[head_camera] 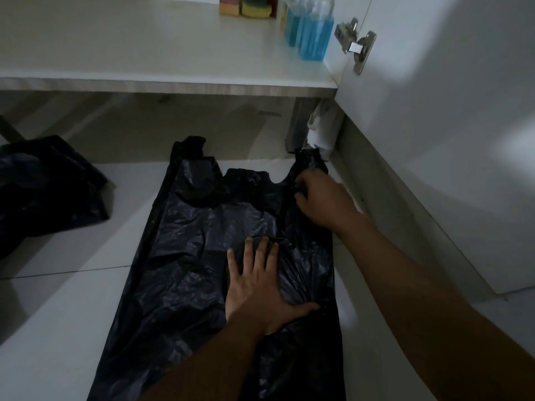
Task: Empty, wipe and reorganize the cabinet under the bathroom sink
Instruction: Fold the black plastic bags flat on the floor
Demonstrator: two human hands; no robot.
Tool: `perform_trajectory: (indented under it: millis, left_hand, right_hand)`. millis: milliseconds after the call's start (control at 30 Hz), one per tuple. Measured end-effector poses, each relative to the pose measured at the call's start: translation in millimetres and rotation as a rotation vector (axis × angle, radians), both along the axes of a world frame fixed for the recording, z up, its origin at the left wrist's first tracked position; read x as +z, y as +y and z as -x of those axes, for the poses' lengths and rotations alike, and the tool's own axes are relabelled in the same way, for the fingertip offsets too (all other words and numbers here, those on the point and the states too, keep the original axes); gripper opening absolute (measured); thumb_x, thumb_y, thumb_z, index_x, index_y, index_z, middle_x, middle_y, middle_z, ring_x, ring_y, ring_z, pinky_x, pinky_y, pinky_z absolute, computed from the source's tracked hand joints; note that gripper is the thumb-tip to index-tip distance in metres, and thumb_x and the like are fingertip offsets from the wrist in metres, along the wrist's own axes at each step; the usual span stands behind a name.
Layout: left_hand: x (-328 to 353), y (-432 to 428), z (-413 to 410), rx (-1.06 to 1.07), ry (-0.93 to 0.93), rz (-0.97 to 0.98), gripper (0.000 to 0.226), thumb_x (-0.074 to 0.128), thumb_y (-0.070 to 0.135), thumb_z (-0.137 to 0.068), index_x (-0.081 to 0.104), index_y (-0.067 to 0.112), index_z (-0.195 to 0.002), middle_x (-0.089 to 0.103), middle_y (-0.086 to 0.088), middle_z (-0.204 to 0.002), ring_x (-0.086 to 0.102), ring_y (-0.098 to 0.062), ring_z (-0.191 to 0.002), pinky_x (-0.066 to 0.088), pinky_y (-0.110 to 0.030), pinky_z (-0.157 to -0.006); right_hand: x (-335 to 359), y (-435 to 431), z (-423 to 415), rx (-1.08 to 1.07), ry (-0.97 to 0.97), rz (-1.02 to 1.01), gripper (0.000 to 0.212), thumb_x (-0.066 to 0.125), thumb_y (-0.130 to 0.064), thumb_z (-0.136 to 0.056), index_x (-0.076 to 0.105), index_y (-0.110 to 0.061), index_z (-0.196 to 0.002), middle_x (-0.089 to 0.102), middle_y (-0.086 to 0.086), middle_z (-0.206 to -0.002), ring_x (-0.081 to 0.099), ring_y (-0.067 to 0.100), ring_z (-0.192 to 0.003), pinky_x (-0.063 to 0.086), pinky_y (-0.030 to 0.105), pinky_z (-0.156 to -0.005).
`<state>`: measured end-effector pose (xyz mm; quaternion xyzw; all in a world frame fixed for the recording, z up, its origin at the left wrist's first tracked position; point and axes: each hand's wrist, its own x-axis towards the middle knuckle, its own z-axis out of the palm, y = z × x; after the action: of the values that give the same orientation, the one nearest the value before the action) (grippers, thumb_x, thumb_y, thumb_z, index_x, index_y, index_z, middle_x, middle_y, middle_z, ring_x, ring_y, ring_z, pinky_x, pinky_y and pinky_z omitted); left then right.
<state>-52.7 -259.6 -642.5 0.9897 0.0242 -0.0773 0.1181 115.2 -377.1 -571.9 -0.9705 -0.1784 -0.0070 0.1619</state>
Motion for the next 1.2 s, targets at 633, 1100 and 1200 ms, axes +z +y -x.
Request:
perform_trajectory:
  millis: [633,1100,1200]
  left_hand:
    - [18,30,13,0.212,-0.245,0.106,0.077,0.035,0.076,-0.083,0.046,0.023,-0.138,0.049,-0.005,-0.131,0.040,-0.029,-0.124,0.025,-0.053,-0.111]
    - [175,163,24,0.093,0.079,-0.063,0.089,0.041,0.079,-0.080,0.033,0.022,-0.148,0.047,-0.007,-0.147,0.046,-0.031,-0.133,0.016,-0.066,-0.113]
    - [213,217,34,0.178,0.051,-0.130,0.087,0.047,0.075,-0.084,0.030,0.022,-0.151,0.042,-0.007,-0.152,0.043,-0.030,-0.137,0.026,-0.058,-0.113]
  right_hand:
    - [-25,-7,64,0.043,0.551,0.350,0.106,0.085,-0.036,-0.070,0.021,-0.025,-0.153,0.014,0.014,-0.156,0.012,0.036,-0.145,0.021,0.049,-0.118]
    - [89,36,101,0.185,0.274,0.271,0.081,0.073,-0.035,-0.083,0.030,-0.015,-0.148,0.034,0.011,-0.148,0.045,0.029,-0.130,0.042,0.042,-0.105]
    - [138,79,100,0.267,0.226,0.321,0.077,0.073,-0.035,-0.084,0.034,-0.013,-0.147,0.038,0.012,-0.148,0.045,0.029,-0.130,0.040,0.039,-0.107]
